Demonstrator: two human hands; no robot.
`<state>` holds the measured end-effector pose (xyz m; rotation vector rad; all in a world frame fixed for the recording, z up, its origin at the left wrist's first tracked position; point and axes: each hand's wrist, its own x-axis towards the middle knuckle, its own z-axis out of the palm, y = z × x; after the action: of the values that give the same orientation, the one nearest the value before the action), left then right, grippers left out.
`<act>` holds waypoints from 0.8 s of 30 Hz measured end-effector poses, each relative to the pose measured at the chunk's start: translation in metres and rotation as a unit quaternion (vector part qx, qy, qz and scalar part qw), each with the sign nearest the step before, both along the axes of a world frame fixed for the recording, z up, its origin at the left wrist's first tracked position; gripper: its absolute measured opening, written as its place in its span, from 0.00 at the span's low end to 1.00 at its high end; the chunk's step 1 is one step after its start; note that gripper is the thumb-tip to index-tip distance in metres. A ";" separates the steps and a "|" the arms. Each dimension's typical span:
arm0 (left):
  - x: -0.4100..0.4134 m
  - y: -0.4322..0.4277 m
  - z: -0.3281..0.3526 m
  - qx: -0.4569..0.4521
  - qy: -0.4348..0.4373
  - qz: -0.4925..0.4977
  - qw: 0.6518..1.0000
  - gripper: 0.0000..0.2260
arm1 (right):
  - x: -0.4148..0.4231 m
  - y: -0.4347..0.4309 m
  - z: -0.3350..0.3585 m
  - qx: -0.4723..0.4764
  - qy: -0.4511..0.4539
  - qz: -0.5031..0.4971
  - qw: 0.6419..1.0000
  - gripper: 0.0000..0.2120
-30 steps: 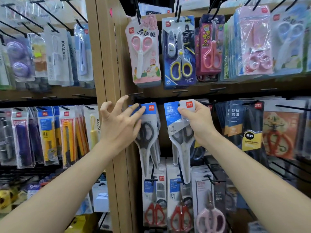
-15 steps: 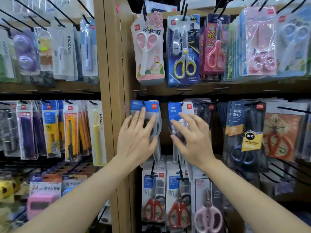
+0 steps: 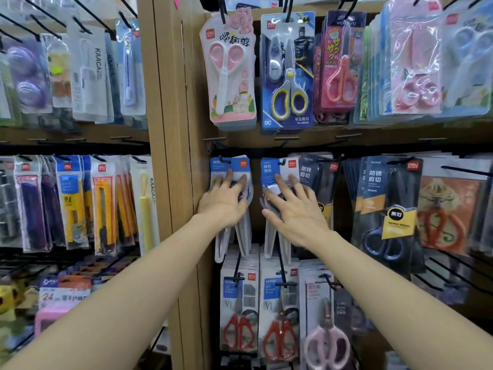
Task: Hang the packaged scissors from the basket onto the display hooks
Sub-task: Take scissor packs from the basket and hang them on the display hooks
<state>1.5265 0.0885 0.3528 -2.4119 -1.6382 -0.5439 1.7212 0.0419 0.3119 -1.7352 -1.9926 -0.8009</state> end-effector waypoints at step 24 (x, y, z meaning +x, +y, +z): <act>-0.019 -0.024 -0.061 -0.029 0.053 -0.054 0.997 0.32 | 0.020 -0.009 0.009 -0.190 -0.113 0.000 0.975 0.26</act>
<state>1.5075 0.0640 0.2921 -2.5365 -1.5079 -0.3814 1.7415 0.0325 0.3212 -1.9181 -2.4276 -0.6752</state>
